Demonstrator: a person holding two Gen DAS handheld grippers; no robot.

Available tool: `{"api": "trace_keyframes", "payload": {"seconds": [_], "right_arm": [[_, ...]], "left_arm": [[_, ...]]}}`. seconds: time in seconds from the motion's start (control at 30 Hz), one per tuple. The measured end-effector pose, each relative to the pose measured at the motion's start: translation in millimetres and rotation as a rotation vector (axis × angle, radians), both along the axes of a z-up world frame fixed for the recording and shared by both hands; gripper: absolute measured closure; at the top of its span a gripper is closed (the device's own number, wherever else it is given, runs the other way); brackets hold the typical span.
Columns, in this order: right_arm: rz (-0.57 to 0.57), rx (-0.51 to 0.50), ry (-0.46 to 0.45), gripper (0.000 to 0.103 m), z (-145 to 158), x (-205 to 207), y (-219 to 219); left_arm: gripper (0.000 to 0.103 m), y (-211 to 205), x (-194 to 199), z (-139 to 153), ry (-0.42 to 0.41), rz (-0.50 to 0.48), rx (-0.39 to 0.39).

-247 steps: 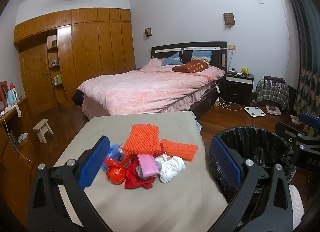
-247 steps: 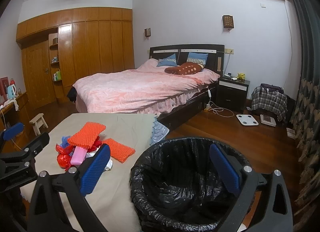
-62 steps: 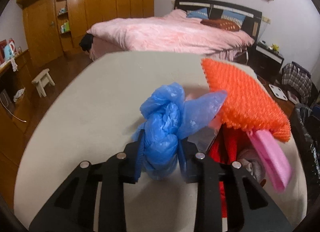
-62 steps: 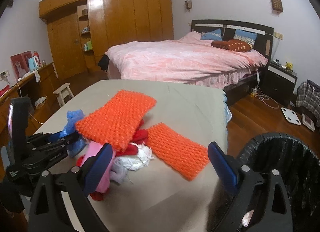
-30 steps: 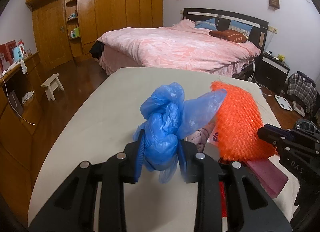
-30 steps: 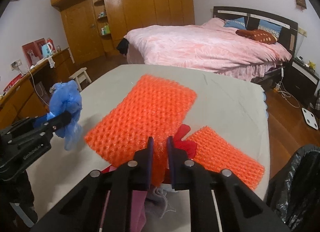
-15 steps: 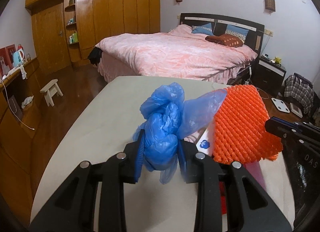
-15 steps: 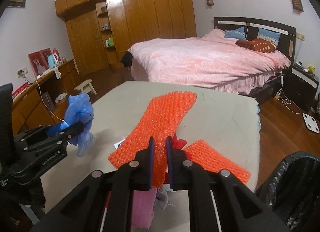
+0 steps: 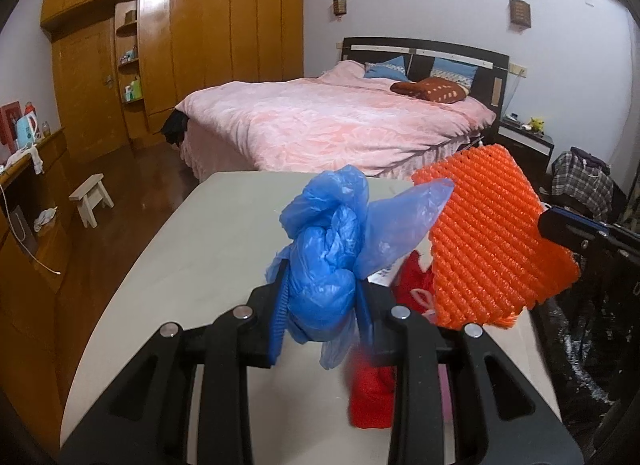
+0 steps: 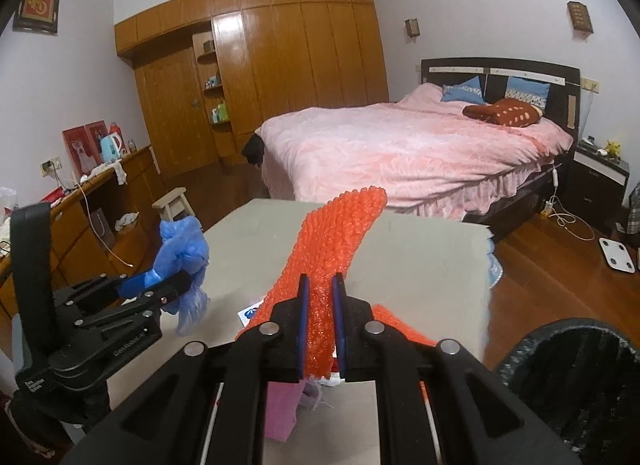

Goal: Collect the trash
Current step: 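Carry the blue bag and orange mesh sleeve over the bin and release both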

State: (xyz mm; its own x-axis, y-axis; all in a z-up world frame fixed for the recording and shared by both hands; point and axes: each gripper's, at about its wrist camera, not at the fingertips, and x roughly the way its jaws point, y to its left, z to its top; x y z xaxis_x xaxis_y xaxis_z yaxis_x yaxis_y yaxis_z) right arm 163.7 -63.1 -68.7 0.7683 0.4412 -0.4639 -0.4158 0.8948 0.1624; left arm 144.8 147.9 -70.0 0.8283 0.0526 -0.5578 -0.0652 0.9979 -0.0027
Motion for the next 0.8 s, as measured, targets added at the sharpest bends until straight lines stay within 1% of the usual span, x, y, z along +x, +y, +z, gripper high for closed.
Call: {"api": "trace_keyframes", "payload": {"seconds": [0.2,0.4,0.8], "right_arm": [[-0.036,-0.006,-0.011,0.093,6,-9,-24],[-0.075,-0.023,-0.008,0.093,4,-15,-46],[-0.229,-0.041,-0.006,0.093,6,-31,-119]], "left_arm": [[0.074,-18,-3,6,-0.009,-0.043,-0.007],[0.074,-43,-5,5,-0.004,-0.097,-0.018],[0.074,-111,-5,7,-0.013,-0.246,-0.019]]}}
